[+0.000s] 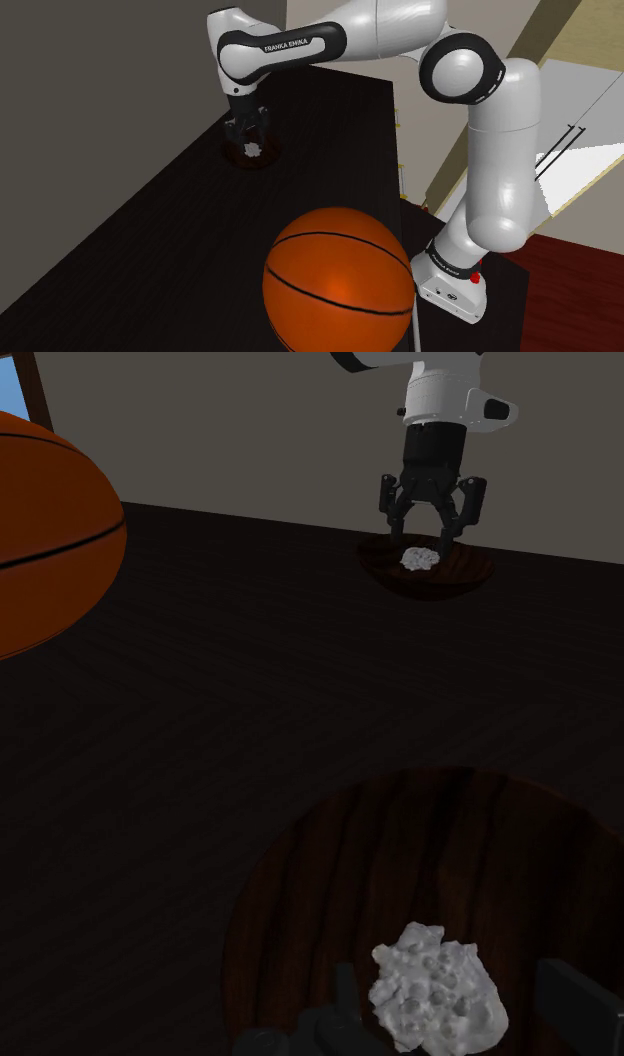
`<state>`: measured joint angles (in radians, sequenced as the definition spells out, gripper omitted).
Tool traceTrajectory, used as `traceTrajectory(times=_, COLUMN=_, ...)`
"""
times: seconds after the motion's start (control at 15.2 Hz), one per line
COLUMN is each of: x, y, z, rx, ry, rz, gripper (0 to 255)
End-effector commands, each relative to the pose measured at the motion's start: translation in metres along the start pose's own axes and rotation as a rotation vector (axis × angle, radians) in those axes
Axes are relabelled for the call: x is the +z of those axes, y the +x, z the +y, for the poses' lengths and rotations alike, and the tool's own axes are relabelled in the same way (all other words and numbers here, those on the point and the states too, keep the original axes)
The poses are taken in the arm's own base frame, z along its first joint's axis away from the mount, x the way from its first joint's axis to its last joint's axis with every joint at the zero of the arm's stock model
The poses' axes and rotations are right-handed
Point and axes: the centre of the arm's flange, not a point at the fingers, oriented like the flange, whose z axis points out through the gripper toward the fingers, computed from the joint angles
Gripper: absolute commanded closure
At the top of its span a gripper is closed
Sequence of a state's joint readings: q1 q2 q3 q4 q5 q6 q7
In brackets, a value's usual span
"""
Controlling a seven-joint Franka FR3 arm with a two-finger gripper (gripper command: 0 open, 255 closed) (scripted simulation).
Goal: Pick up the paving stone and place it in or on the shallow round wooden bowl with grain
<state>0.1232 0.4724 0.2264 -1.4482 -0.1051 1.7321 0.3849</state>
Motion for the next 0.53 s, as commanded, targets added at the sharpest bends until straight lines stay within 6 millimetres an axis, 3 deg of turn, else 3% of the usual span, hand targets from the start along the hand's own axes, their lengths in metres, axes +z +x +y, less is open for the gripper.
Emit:
traceTrajectory(times=0.0, x=0.000, y=0.000, z=0.000, rx=0.000, ry=0.000, rz=0.000, gripper=0)
traceTrajectory(times=0.26, x=0.000, y=0.000, z=0.000, rx=0.000, ry=0.000, rz=0.000, gripper=0)
traceTrajectory(times=0.46, x=-0.040, y=0.000, z=0.000, rx=0.000, ry=0.000, rz=0.000, gripper=0)
